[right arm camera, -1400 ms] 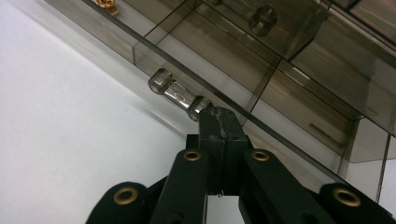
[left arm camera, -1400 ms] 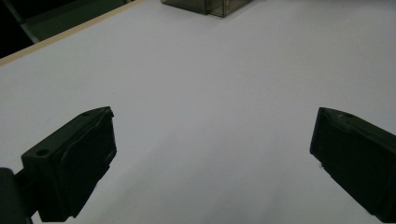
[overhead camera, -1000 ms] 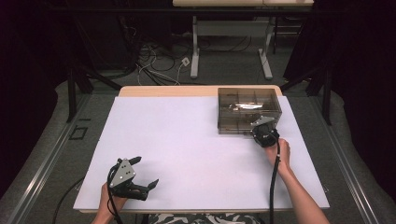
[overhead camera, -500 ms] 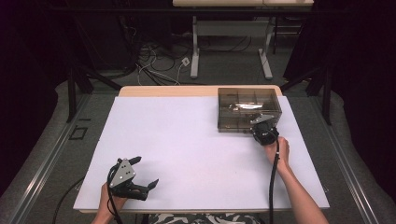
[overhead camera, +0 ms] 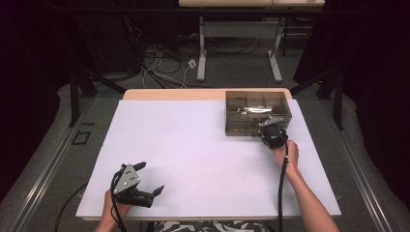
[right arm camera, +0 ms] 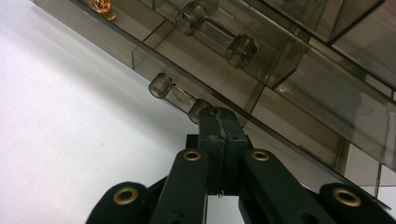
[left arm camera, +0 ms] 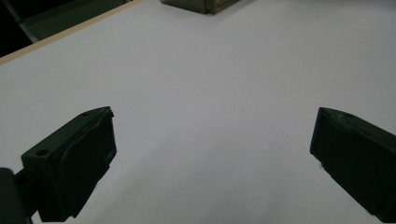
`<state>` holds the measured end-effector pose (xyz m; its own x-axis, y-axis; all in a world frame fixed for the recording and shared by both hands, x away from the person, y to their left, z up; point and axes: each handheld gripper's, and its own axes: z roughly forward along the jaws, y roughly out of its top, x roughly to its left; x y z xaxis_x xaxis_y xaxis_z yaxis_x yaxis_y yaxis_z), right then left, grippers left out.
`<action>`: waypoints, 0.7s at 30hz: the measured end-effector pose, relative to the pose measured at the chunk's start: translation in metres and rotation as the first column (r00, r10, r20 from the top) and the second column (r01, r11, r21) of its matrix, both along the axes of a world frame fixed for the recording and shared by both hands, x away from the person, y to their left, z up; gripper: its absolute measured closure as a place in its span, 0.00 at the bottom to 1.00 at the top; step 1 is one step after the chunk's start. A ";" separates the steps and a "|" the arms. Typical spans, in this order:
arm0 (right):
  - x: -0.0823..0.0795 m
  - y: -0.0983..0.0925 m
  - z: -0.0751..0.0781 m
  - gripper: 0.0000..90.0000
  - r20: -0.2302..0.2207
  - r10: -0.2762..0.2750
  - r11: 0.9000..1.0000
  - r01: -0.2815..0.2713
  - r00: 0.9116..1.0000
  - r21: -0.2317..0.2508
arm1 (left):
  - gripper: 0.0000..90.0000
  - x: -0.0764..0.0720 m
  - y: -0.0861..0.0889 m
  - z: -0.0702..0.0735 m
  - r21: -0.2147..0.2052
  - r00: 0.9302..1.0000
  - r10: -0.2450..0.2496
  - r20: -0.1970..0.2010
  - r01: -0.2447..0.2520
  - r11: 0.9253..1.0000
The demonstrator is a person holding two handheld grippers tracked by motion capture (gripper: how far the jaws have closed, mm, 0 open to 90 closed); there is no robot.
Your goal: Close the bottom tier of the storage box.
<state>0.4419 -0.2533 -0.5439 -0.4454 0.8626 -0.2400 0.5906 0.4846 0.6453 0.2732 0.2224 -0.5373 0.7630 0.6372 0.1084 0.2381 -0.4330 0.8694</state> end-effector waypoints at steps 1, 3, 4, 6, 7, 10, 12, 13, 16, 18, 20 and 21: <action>0.000 0.001 0.000 1.00 -0.003 0.000 1.000 0.000 1.000 0.002 | 0.00 0.000 0.000 0.000 0.001 1.000 -0.003 0.000 0.003 1.000; 0.001 0.001 -0.001 1.00 -0.004 0.000 1.000 0.000 1.000 -0.001 | 0.00 0.000 0.000 0.000 0.001 1.000 -0.003 -0.001 0.003 1.000; 0.001 0.000 -0.001 1.00 -0.004 0.001 1.000 -0.001 1.000 0.001 | 0.00 0.000 0.000 0.000 0.001 1.000 -0.003 -0.001 0.003 1.000; 0.001 0.000 -0.001 1.00 -0.003 0.000 1.000 0.000 1.000 0.000 | 0.00 0.000 0.000 0.000 0.002 1.000 -0.002 0.000 0.002 1.000; 0.002 -0.001 -0.002 1.00 -0.002 -0.003 1.000 0.003 1.000 -0.002 | 0.00 0.000 0.000 0.000 0.001 1.000 -0.002 -0.001 0.002 1.000; 0.003 -0.001 -0.003 1.00 -0.005 -0.007 1.000 0.007 1.000 -0.001 | 0.00 0.000 0.000 0.000 -0.002 1.000 0.000 0.002 0.000 1.000; 0.005 -0.003 -0.003 1.00 -0.009 -0.011 1.000 0.011 1.000 0.013 | 0.00 0.000 0.000 0.000 -0.003 1.000 0.000 0.002 0.000 1.000; 0.006 -0.003 -0.003 1.00 -0.007 -0.015 1.000 0.015 1.000 0.019 | 0.00 0.000 0.000 0.000 0.001 1.000 -0.002 0.000 0.002 1.000; 0.008 -0.003 -0.004 1.00 0.001 -0.016 0.999 0.016 1.000 0.030 | 0.00 0.000 0.001 0.000 0.001 1.000 0.000 0.003 0.000 1.000; 0.008 -0.003 -0.004 1.00 -0.005 -0.020 0.999 0.020 1.000 0.027 | 0.00 0.000 0.001 0.000 -0.001 1.000 -0.001 0.003 0.001 1.000; 0.009 -0.003 -0.003 1.00 0.002 -0.028 0.999 0.028 1.000 0.020 | 0.00 0.000 0.001 0.000 0.000 1.000 -0.002 0.003 0.002 1.000; 0.009 -0.003 -0.003 1.00 0.003 -0.029 0.999 0.029 1.000 0.020 | 0.00 0.000 0.001 0.000 -0.002 1.000 -0.002 0.000 0.002 1.000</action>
<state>0.4506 -0.2565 -0.5469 -0.4196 0.8797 -0.2239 0.6017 0.4542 0.6570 0.2731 0.2231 -0.5373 0.7640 0.6362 0.1073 0.2372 -0.4316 0.8703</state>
